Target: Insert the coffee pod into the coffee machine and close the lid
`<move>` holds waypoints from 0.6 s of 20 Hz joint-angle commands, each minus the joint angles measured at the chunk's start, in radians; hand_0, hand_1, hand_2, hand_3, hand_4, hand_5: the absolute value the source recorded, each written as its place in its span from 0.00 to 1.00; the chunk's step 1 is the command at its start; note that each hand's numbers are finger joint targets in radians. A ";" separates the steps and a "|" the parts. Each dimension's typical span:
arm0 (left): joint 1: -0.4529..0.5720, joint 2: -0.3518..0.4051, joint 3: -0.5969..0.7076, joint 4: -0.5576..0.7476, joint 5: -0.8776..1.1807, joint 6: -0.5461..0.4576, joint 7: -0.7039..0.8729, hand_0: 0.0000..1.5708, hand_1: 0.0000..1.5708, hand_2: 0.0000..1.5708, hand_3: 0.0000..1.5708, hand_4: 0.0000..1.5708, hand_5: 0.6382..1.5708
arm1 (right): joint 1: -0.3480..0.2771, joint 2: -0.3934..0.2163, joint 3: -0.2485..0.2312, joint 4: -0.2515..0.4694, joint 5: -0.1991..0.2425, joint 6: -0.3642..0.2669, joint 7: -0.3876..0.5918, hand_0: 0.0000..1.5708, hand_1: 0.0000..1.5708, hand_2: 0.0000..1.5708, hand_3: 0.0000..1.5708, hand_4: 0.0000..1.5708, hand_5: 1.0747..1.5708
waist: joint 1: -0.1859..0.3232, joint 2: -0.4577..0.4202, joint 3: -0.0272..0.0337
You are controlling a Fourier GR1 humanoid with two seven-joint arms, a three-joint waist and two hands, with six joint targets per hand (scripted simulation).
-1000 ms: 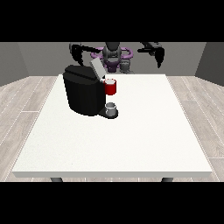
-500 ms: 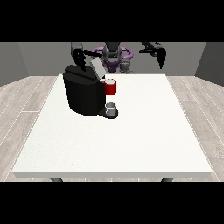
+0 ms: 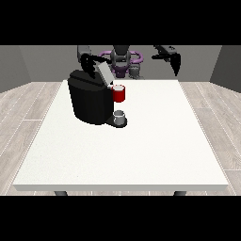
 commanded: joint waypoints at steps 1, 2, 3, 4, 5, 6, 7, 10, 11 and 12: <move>-0.027 0.001 -0.003 0.043 -0.009 0.018 -0.043 0.00 0.00 0.00 0.00 0.00 1.00 | -0.096 0.011 0.009 0.020 0.005 -0.001 0.069 0.00 0.00 0.00 0.00 0.00 1.00 | -0.008 0.033 0.0026; 0.011 0.029 0.003 0.026 -0.001 -0.006 -0.034 0.00 0.00 0.00 0.00 0.00 1.00 | -0.035 0.033 0.025 0.031 0.020 -0.004 0.010 0.00 0.00 0.00 0.00 0.00 1.00 | -0.001 0.013 0.0027; 0.001 -0.028 -0.050 -0.051 -0.009 0.026 0.023 0.00 0.00 0.00 0.00 0.00 1.00 | -0.078 -0.020 -0.023 0.096 0.010 0.011 0.002 0.00 0.00 0.00 0.00 0.00 1.00 | 0.039 0.026 0.0029; -0.009 0.003 -0.025 -0.044 0.018 -0.002 0.022 0.00 0.00 0.00 0.00 0.00 1.00 | -0.068 -0.007 -0.024 0.105 0.022 -0.009 -0.061 0.00 0.00 0.00 0.00 0.00 1.00 | 0.044 0.048 0.0029; -0.007 0.011 -0.027 0.007 -0.011 0.001 -0.042 0.00 0.00 0.00 0.00 0.00 1.00 | -0.079 0.004 -0.003 0.080 0.021 0.007 -0.041 0.00 0.00 0.00 0.00 0.00 1.00 | 0.013 0.056 0.0027; -0.043 0.002 -0.026 -0.001 -0.014 0.038 0.032 0.00 0.00 0.00 0.00 0.00 1.00 | -0.060 0.059 0.047 0.072 0.064 -0.047 -0.007 0.00 0.00 0.00 0.00 0.00 1.00 | 0.006 0.029 0.0027; 0.040 -0.020 -0.064 -0.015 -0.051 0.022 -0.084 0.00 0.00 0.00 0.00 0.00 1.00 | -0.094 0.000 -0.008 0.093 0.035 -0.016 -0.033 0.00 0.00 0.00 0.00 0.00 1.00 | 0.042 0.057 0.0027; 0.011 -0.044 -0.067 -0.038 -0.034 0.079 0.036 0.00 0.00 0.00 0.00 0.00 1.00 | -0.080 0.006 0.001 0.106 0.032 0.014 -0.038 0.00 0.00 0.00 0.00 0.00 1.00 | 0.017 0.019 0.0029; 0.012 0.005 -0.021 -0.030 0.017 0.023 0.023 0.00 0.00 0.00 0.00 0.02 1.00 | -0.090 0.006 0.002 0.105 0.036 0.006 -0.028 0.00 0.00 0.00 0.00 0.00 1.00 | 0.034 0.022 0.0028; 0.015 0.034 0.003 0.012 0.014 0.007 -0.046 0.00 0.00 0.00 0.00 0.08 1.00 | -0.094 0.015 0.022 0.082 0.043 0.013 -0.017 0.00 0.00 0.00 0.00 0.05 1.00 | 0.014 0.030 0.0026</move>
